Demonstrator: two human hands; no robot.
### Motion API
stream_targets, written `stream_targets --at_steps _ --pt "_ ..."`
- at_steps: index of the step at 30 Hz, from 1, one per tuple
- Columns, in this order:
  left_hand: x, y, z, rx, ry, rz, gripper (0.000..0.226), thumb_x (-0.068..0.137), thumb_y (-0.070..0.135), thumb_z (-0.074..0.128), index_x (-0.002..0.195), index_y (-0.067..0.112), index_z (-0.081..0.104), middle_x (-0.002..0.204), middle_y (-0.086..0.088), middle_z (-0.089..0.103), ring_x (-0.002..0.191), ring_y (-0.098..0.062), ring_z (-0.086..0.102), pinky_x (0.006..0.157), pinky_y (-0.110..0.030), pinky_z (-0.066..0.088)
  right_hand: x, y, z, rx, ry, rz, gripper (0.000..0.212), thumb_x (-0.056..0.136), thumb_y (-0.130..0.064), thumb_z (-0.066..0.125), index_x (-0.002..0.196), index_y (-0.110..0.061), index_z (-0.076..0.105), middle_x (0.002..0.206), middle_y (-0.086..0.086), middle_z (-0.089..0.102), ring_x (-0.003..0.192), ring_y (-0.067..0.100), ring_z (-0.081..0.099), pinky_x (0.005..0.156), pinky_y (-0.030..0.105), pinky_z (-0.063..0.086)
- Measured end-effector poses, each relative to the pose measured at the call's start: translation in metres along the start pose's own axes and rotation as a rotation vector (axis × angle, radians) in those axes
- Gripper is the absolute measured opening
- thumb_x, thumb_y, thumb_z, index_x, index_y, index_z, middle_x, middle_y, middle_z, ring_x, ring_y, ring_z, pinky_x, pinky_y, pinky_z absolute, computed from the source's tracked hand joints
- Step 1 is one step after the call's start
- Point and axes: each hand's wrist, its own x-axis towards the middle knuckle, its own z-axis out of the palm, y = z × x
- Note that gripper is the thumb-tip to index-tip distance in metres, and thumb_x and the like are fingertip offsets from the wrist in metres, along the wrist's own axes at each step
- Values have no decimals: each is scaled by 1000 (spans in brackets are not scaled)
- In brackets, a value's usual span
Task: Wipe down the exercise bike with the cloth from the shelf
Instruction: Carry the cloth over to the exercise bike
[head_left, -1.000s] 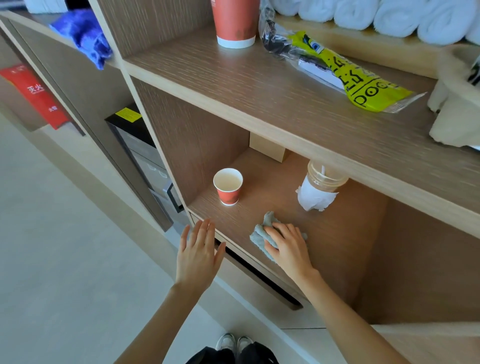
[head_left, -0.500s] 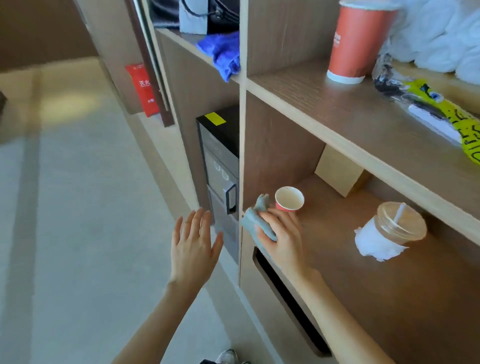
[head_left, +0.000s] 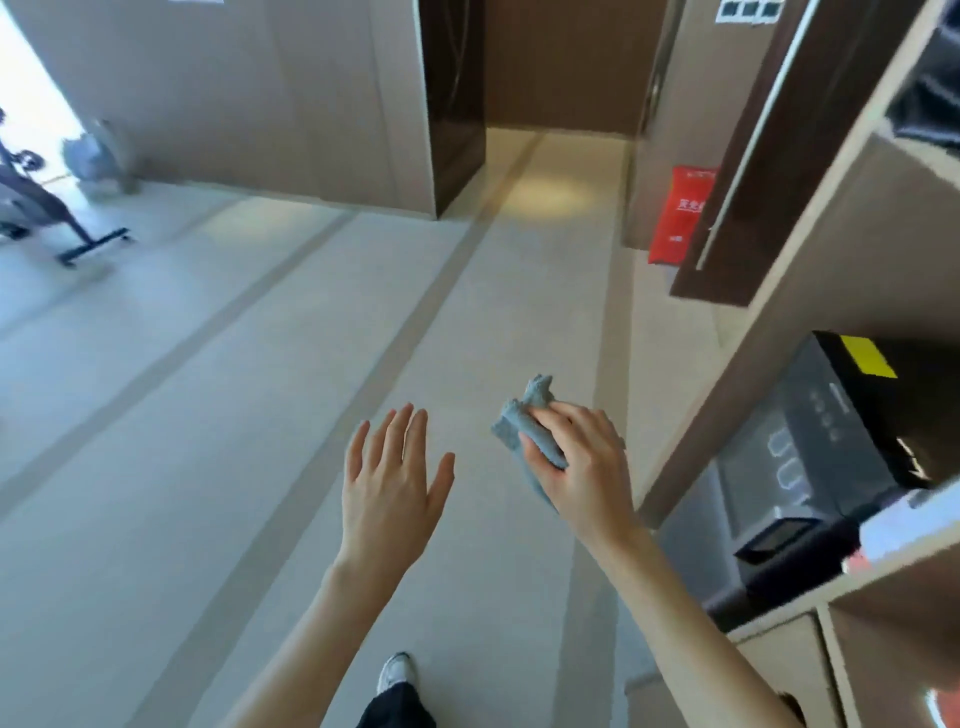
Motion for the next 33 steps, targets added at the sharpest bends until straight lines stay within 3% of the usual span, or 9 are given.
stream_targets --at_steps 13,20,33 --pt "41 -246 -24 206 184 -393 53 94 40 39 125 0 56 128 -16 58 120 -32 54 108 -48 34 129 -150 244 272 -98 -298 25 86 -31 59 99 -13 71 98 3 68 83 25 60 76 33 47" --pt "75 -358 -34 241 207 -490 53 94 39 38 124 0 57 126 -16 60 119 -31 56 106 -50 37 190 -228 353 376 -167 -375 26 86 -28 59 99 -9 72 98 7 69 83 29 62 75 40 52" --pt "165 -574 6 389 116 -610 55 93 39 37 125 -1 57 124 -15 61 117 -30 57 103 -48 41 289 -319 595 483 -324 -479 29 85 -31 56 98 -10 71 95 6 69 81 28 61 73 36 51"
